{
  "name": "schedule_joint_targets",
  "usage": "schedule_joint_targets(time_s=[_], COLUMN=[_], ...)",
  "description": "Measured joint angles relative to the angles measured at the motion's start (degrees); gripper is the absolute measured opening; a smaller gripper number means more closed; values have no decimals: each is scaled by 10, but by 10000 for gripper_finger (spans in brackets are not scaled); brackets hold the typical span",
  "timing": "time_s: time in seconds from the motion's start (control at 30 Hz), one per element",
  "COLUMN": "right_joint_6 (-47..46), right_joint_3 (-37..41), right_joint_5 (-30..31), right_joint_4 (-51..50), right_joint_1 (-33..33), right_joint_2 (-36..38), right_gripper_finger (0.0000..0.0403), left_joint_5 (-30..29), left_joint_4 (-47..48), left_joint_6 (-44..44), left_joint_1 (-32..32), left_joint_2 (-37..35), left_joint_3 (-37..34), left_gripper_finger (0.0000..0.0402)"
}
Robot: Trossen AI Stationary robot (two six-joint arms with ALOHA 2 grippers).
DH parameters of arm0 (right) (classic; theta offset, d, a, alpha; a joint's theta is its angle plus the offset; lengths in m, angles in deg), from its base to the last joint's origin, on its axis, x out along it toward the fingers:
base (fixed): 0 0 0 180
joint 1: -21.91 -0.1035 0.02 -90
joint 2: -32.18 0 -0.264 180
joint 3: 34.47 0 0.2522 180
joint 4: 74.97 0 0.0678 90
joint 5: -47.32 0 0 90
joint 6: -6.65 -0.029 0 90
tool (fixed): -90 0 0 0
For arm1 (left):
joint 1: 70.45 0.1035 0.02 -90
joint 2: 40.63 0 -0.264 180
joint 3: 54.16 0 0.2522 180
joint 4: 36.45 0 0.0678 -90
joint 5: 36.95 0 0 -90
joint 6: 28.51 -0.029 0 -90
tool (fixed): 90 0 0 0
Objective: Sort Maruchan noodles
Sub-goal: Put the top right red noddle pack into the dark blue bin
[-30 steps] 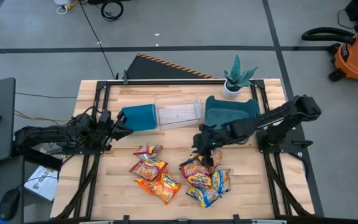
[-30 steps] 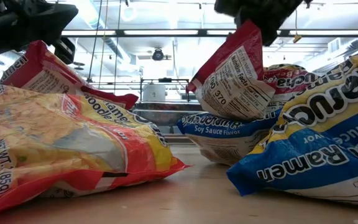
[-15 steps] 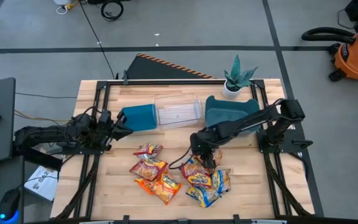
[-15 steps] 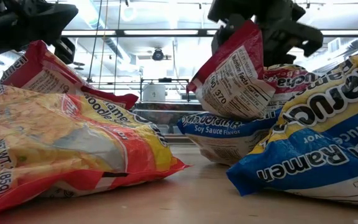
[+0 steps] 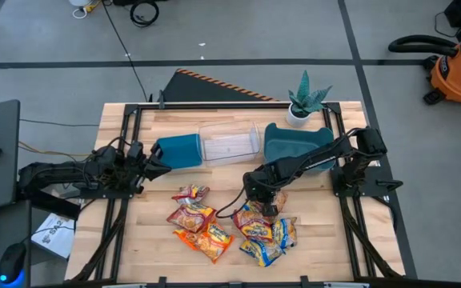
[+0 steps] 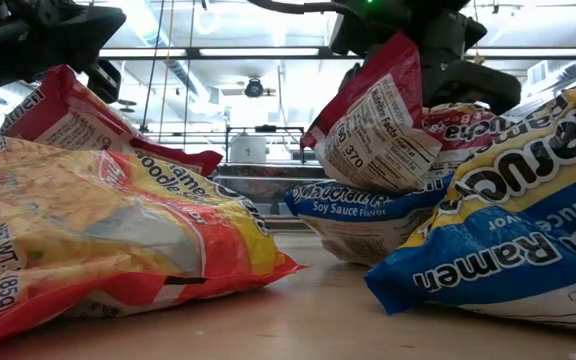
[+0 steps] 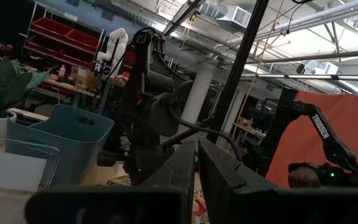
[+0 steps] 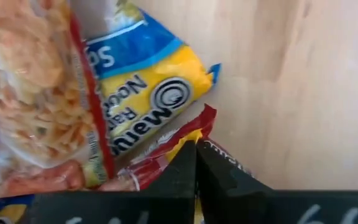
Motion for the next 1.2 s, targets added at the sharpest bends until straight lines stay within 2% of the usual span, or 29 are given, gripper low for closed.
schedule_joint_targets(time_s=[0.17,0.47,0.6,0.77,1.0,1.07,1.2], right_joint_6=[6,6,4,-2,-97,-140,-215], right_joint_3=[-27,-140,-173,-180,-180,-172,-134], right_joint_5=[22,111,144,205,412,432,407], right_joint_4=[-55,-212,-260,-263,-323,-351,-400], right_joint_1=[7,9,9,9,16,27,65], right_joint_2=[8,42,77,150,242,259,268], right_gripper_finger=[16,11,7,9,10,10,10], left_joint_5=[0,0,0,0,0,0,0], left_joint_4=[1,0,1,0,0,0,0], left_joint_6=[0,0,0,0,0,0,0], left_joint_1=[0,0,0,0,0,0,0], left_joint_2=[0,0,0,0,0,0,0], left_joint_3=[0,0,0,0,0,0,0], left_gripper_finger=[27,27,27,27,27,27,27])
